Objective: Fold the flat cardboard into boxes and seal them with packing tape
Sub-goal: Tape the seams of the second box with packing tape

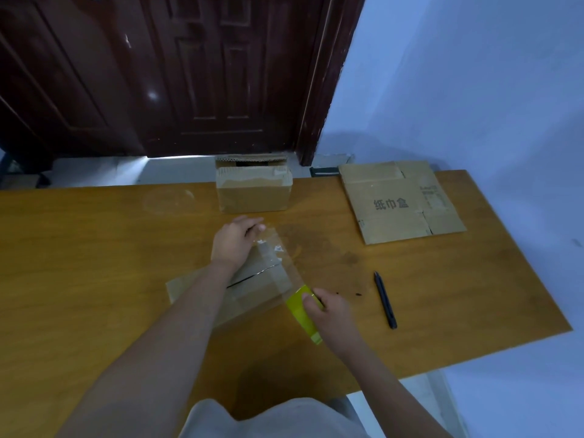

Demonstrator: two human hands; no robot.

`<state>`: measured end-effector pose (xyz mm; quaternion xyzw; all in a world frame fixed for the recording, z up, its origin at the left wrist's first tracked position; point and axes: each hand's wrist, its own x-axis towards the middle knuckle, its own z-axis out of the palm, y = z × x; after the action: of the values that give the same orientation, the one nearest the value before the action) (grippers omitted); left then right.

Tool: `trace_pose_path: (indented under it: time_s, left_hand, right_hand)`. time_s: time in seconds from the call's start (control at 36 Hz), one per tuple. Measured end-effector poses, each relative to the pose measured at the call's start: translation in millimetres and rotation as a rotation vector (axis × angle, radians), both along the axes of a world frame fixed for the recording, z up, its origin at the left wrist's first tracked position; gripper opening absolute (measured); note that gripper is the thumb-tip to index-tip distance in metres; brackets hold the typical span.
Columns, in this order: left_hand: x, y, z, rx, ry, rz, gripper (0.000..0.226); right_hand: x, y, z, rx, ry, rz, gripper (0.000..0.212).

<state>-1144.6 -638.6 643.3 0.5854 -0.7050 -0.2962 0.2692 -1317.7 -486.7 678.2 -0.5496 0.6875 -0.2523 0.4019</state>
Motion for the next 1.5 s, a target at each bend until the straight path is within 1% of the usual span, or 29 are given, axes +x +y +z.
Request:
trace_pose_path:
  time_s: [0.11, 0.17, 0.25, 0.53, 0.81, 0.94, 1.03, 1.11, 1.17, 1.22, 1.33, 1.5]
  left_hand:
    - [0, 1, 2, -0.006, -0.017, -0.002, 0.042]
    - [-1, 0, 2, 0.0, -0.016, 0.003, 0.038]
    - [-2, 1, 4, 0.005, -0.043, 0.024, 0.026]
    - [-3, 1, 5, -0.017, -0.149, -0.024, 0.026]
    - [-3, -2, 1, -0.023, -0.102, 0.01, 0.023]
    - [-2, -6, -2, -0.012, -0.124, 0.01, 0.022]
    - [-3, -8, -5, 0.045, -0.147, 0.005, 0.021]
    - [-3, -9, -7, 0.091, -0.161, 0.004, 0.021]
    - [-4, -10, -7, 0.113, -0.177, 0.005, 0.021]
    - [-6, -11, -6, 0.149, -0.196, -0.001, 0.021]
    - [-7, -17, -5, 0.289, -0.192, -0.029, 0.019]
    - [-10, -31, -9, 0.504, -0.104, -0.126, 0.015]
  right_hand:
    - [0, 3, 1, 0.004, -0.012, 0.01, 0.032]
    - [0, 4, 0, -0.006, -0.008, 0.011, 0.032]
    - [1, 5, -4, -0.023, 0.016, 0.015, 0.032]
    - [0, 9, -6, -0.019, -0.031, -0.019, 0.033]
    - [2, 3, -9, -0.018, -0.033, -0.035, 0.033]
    - [2, -1, -14, 0.015, -0.003, -0.051, 0.036]
    - [6, -1, -21, 0.044, 0.049, -0.061, 0.036]
    - [11, 1, -24, 0.054, 0.096, -0.07, 0.031]
    - [15, 1, -24, 0.057, 0.067, -0.108, 0.029]
    - [18, 0, -24, 0.057, 0.049, -0.129, 0.033]
    - [17, -4, -23, 0.081, 0.068, -0.124, 0.034]
    - [12, -6, -17, 0.113, 0.043, -0.124, 0.036]
